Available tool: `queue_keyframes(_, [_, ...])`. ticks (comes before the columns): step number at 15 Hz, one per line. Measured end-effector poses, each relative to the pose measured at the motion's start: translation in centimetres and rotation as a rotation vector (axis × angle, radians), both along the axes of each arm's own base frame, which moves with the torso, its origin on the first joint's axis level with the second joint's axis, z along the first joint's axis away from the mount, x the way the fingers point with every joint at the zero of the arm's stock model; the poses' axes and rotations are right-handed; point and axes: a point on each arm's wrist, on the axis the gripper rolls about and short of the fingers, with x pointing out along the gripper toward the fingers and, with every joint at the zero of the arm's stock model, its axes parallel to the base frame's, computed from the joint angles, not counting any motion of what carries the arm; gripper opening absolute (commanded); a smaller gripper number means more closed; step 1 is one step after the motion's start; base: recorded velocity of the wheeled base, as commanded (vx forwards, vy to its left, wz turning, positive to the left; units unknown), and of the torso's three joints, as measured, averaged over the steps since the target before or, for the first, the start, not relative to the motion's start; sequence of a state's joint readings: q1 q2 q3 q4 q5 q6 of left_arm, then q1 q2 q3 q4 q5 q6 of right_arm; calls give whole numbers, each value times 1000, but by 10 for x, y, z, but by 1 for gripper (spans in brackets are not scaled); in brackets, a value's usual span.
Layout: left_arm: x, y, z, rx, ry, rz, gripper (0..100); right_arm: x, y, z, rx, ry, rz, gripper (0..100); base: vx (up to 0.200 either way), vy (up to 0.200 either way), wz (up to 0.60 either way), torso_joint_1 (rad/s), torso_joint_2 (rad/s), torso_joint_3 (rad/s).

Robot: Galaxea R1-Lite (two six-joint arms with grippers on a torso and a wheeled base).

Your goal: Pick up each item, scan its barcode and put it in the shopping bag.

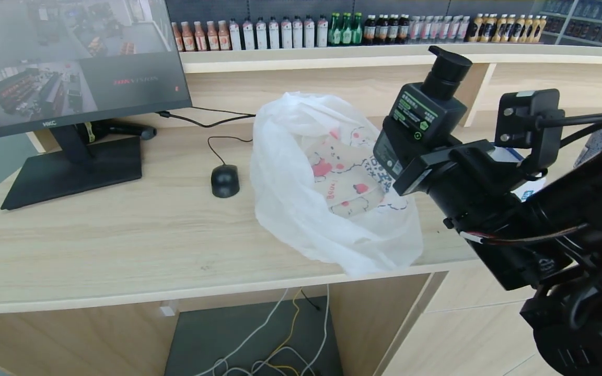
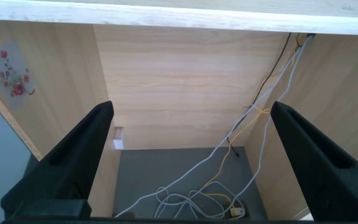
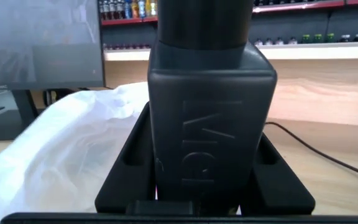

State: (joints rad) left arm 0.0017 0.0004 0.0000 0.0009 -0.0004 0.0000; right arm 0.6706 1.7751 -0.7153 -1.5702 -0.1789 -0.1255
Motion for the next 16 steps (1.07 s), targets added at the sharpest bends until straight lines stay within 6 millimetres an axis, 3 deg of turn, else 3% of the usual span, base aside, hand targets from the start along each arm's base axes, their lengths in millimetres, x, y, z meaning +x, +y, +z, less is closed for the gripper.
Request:
queue_keyframes(6, [0,0,0,2,0,0,100,7,38,1,-84,62,63,0,0,0,0,0,0,0])
queue_keyframes(16, [0,0,0,2,-1,0,100,45,72,51,-111,146,87,0,0,0,0,0,0,0])
